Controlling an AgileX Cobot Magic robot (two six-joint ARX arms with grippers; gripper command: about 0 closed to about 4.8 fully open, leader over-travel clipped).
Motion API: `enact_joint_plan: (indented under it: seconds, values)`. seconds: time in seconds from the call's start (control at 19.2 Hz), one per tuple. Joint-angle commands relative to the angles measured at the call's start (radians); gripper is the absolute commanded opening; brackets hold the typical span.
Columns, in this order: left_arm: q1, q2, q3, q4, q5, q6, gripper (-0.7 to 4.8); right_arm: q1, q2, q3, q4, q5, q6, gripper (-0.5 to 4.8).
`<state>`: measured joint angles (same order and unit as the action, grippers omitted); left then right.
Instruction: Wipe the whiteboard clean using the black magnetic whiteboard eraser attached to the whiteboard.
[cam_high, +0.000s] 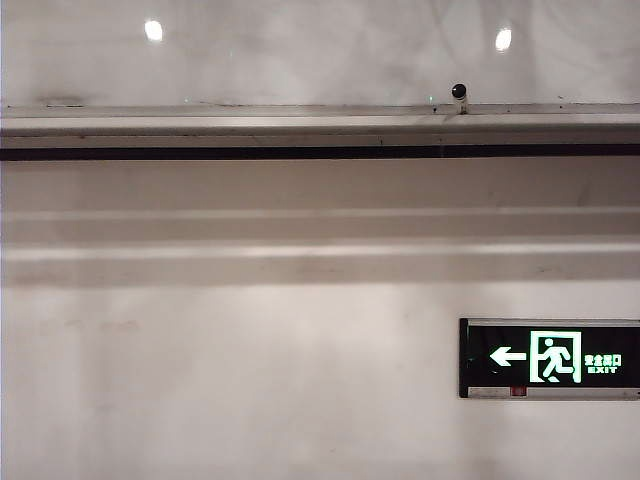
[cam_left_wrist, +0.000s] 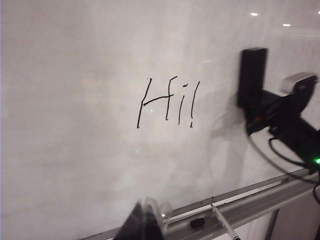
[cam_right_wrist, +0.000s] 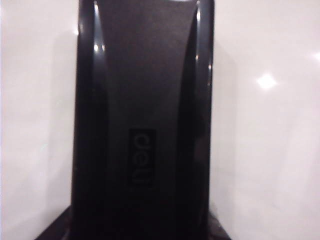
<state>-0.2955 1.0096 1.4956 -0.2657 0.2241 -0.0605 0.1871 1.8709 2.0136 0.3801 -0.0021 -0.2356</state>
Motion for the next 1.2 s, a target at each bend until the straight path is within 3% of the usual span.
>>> enact_joint_plan:
  seconds: [0.05, 0.26, 0.68, 0.78, 1.04, 1.2]
  values:
    - [-0.001, -0.003, 0.005, 0.016, 0.0, 0.004, -0.05, 0.094, 0.008, 0.0, -0.13, -0.053, -0.151, 1.37]
    - [-0.001, -0.003, 0.005, 0.016, 0.001, 0.004, -0.05, 0.156, 0.02, 0.0, -0.193, -0.041, -0.215, 1.38]
    - [-0.001, -0.003, 0.005, 0.012, 0.009, 0.004, -0.05, 0.191, 0.05, -0.001, -0.407, -0.036, -0.298, 1.37]
    - [-0.001, -0.003, 0.005, 0.012, 0.008, 0.003, -0.05, 0.192, 0.05, -0.001, -0.349, 0.04, -0.297, 1.37]
    - [-0.001, -0.003, 0.005, 0.012, 0.025, 0.0, -0.05, 0.189, 0.043, 0.0, -0.06, 0.365, -0.297, 1.37]
    - [-0.001, -0.003, 0.005, 0.011, 0.027, 0.0, -0.05, 0.19, 0.035, 0.0, -0.051, 0.353, -0.288, 1.34]
